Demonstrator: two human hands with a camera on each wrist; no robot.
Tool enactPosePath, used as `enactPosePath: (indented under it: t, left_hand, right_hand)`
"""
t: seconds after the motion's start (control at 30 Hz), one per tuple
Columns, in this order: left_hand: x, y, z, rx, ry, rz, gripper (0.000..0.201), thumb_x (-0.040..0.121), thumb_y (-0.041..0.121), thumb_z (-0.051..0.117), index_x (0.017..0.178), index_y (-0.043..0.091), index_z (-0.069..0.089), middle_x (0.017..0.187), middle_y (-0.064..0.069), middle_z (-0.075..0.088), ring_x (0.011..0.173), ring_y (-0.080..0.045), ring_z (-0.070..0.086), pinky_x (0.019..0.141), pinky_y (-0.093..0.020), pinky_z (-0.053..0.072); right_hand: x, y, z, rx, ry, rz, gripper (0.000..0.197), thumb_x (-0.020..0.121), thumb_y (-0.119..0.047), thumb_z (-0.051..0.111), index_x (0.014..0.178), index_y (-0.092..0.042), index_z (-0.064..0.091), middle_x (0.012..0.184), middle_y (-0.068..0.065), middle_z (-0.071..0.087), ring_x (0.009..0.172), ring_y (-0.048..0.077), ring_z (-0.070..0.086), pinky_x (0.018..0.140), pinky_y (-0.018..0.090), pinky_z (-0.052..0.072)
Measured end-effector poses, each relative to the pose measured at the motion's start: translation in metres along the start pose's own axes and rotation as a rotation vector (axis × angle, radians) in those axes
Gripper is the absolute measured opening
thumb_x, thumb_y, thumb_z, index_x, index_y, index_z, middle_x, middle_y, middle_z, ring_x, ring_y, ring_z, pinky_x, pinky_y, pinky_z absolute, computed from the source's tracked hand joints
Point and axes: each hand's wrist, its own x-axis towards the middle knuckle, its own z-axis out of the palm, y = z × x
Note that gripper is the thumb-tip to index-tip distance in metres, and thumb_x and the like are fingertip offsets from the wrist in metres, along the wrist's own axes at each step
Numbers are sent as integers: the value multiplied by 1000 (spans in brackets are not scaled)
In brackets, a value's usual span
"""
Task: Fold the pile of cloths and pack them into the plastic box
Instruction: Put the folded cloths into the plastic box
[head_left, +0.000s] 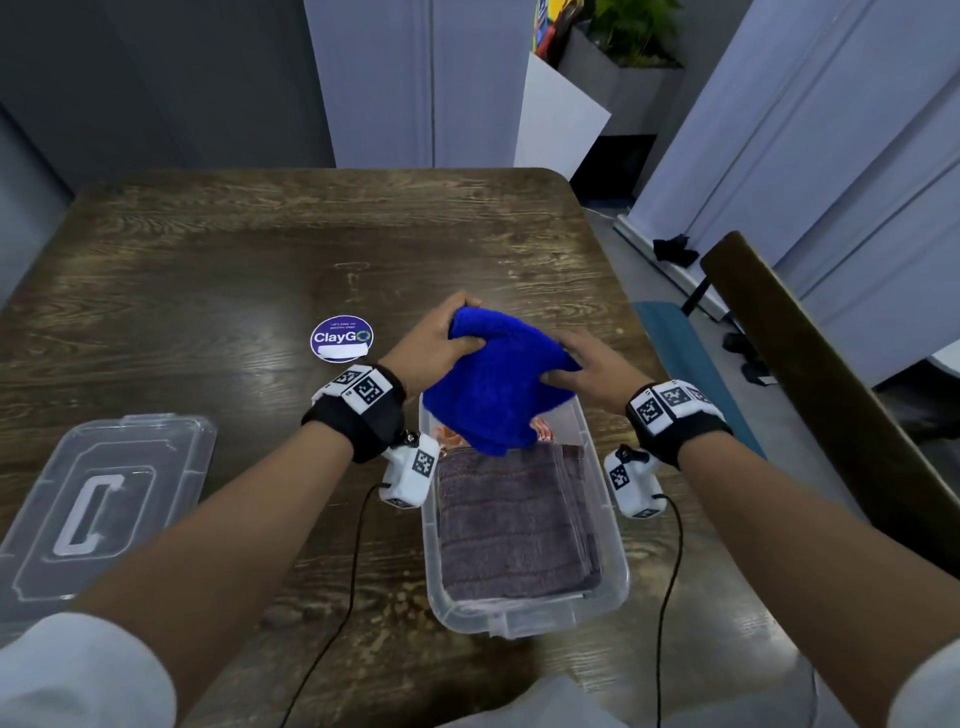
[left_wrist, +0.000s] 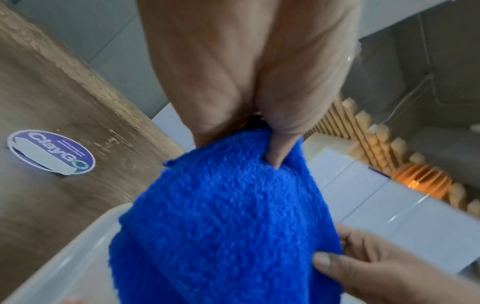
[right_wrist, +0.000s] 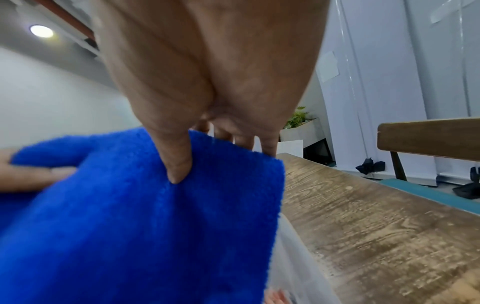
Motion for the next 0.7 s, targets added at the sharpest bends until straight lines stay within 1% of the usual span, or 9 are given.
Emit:
enactPosePath:
  t: [0.07, 0.13, 0.2, 0.27, 0.33, 0.43, 0.53, 0.63, 0.7]
  left_hand:
    - [3, -19, 6, 93, 65, -81, 18, 98, 11, 60, 111, 16, 48, 107, -6, 64, 100, -21, 62, 84, -40, 50]
    - [3, -36, 15, 198, 94, -191, 24, 99, 17, 60, 115, 23, 43, 109, -4, 64, 102, -24, 63, 80, -37, 50]
    - [2, -51, 26, 310, 106, -261, 31, 99, 18, 59, 122, 21, 39, 112, -9, 64, 101, -28, 63, 82, -37, 50]
    - [2, -63, 36, 443, 112, -281, 39, 97, 17, 60, 128, 15, 36, 118, -16, 60, 103, -35, 62, 85, -42, 50]
    - [3, -72, 45, 578, 90, -295, 45, 97, 17, 60, 132, 13, 32, 127, -19, 53, 103, -41, 61, 85, -49, 51]
    - [4, -79, 53, 751, 57, -286, 42, 99, 16, 56, 132, 13, 30, 127, -19, 43, 85, -42, 63, 70, -47, 52]
    - [2, -82, 61, 931, 35, -243, 35, 100, 8, 48, 131, 12, 34, 125, -17, 40, 77, -38, 62, 60, -41, 42]
    - [1, -83, 69, 1079, -31, -219, 43, 98, 4, 44, 139, 14, 35, 128, -18, 38, 90, -37, 63, 62, -38, 39]
    - [3, -86, 73, 1166, -77, -186, 45, 98, 6, 47, 141, 14, 37, 132, -18, 39, 93, -35, 63, 64, -38, 41]
  right_hand:
    - [4, 8, 1, -51, 18, 28, 25, 93, -24, 70, 109, -9, 60, 111, 9, 63, 104, 28, 59, 78, 35, 44]
    - [8, 15, 3, -159, -4, 46, 20, 93, -24, 70, 104, -11, 59, 105, 5, 63, 97, 25, 60, 74, 33, 41]
    - [11, 16, 6, -259, -53, 49, 16, 95, -23, 67, 100, -15, 55, 101, 3, 60, 95, 24, 57, 76, 32, 38]
    - [17, 19, 12, -333, -111, 69, 15, 96, -25, 65, 102, -20, 52, 101, 2, 58, 98, 26, 59, 77, 33, 41]
    - [23, 19, 18, -398, -155, 106, 26, 97, -29, 64, 120, -20, 54, 112, 6, 62, 104, 28, 61, 81, 37, 49]
    - [30, 20, 27, -487, -163, 104, 44, 98, -33, 62, 137, -21, 45, 124, 8, 62, 106, 28, 62, 82, 39, 52]
    - [37, 25, 37, -588, -85, 22, 49, 96, -33, 65, 136, -17, 42, 129, 8, 57, 109, 29, 61, 86, 42, 52]
    - [43, 32, 46, -667, 2, -93, 54, 89, -28, 73, 132, -14, 45, 130, 11, 53, 116, 29, 54, 97, 41, 46]
    - [43, 33, 51, -741, 51, -200, 50, 82, -17, 78, 124, -12, 51, 123, 12, 53, 111, 29, 52, 97, 40, 42]
